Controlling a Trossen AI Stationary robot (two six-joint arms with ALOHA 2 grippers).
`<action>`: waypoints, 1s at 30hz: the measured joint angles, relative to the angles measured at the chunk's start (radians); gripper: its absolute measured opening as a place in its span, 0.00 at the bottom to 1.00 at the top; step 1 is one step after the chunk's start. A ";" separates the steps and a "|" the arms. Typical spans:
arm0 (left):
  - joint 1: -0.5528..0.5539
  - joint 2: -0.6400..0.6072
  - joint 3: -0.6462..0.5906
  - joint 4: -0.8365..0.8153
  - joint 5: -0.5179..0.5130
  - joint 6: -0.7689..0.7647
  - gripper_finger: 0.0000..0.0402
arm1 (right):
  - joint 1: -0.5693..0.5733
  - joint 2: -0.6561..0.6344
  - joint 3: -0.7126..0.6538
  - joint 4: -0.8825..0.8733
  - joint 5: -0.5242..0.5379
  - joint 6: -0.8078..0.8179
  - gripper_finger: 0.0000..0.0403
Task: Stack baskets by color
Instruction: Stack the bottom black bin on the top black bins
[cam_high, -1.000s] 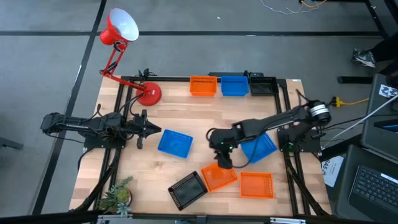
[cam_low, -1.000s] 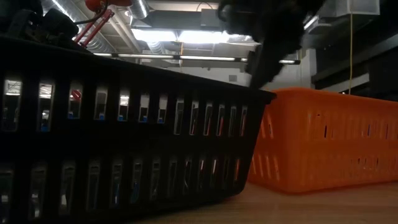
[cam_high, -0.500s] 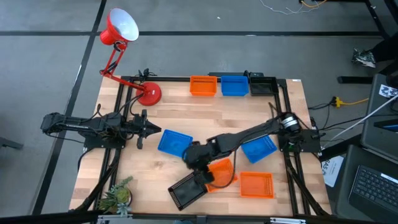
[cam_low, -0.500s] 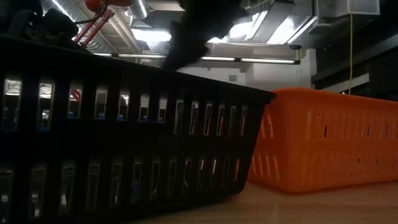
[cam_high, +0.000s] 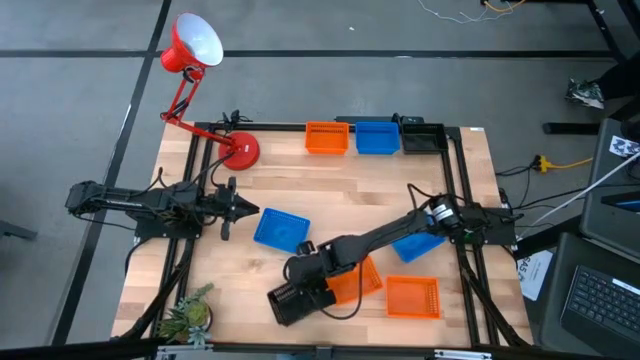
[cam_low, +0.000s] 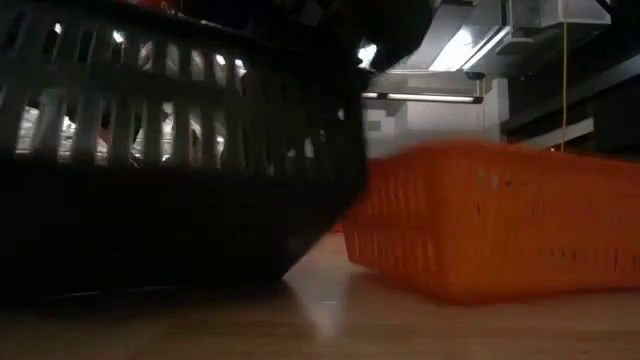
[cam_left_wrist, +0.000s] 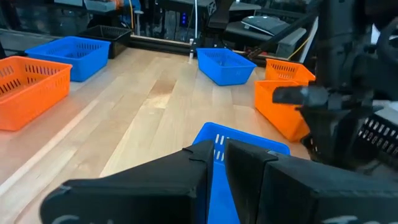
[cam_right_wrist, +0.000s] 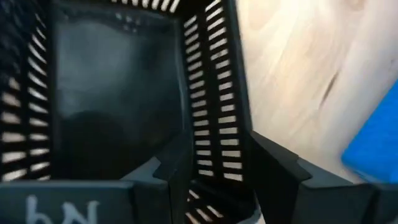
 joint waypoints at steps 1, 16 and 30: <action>0.000 0.000 0.000 0.000 0.000 0.000 0.08 | 0.001 0.005 0.000 -0.001 -0.001 0.004 0.36; 0.000 0.000 0.000 -0.026 0.000 -0.001 0.08 | 0.007 -0.010 0.021 -0.008 0.074 0.020 0.36; 0.000 0.000 0.000 -0.031 0.000 -0.001 0.08 | -0.026 -0.005 0.040 -0.008 0.134 -0.080 0.36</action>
